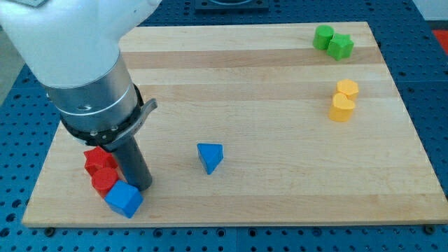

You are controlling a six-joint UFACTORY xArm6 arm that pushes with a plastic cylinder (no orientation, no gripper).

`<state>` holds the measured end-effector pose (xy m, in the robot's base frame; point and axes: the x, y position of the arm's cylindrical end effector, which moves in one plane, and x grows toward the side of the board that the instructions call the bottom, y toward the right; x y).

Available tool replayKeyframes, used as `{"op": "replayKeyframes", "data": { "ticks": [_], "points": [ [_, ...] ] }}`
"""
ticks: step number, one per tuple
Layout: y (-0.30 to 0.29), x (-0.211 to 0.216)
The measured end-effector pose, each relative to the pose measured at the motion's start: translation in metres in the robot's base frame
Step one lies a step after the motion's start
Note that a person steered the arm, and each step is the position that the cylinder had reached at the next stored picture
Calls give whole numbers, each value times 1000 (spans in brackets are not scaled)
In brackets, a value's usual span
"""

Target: Push the blue triangle into red blocks

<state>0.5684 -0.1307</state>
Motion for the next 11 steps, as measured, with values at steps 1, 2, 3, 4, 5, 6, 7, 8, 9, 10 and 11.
{"op": "replayKeyframes", "data": {
  "ticks": [1,2,3,4,5,6,7,8,9,10,11],
  "points": [
    [53,-24],
    [54,-103],
    [54,-152],
    [84,-127],
    [137,-50],
    [140,-45],
    [140,-55],
    [125,-77],
    [101,-83],
    [116,-83],
    [124,-72]
  ]
}}
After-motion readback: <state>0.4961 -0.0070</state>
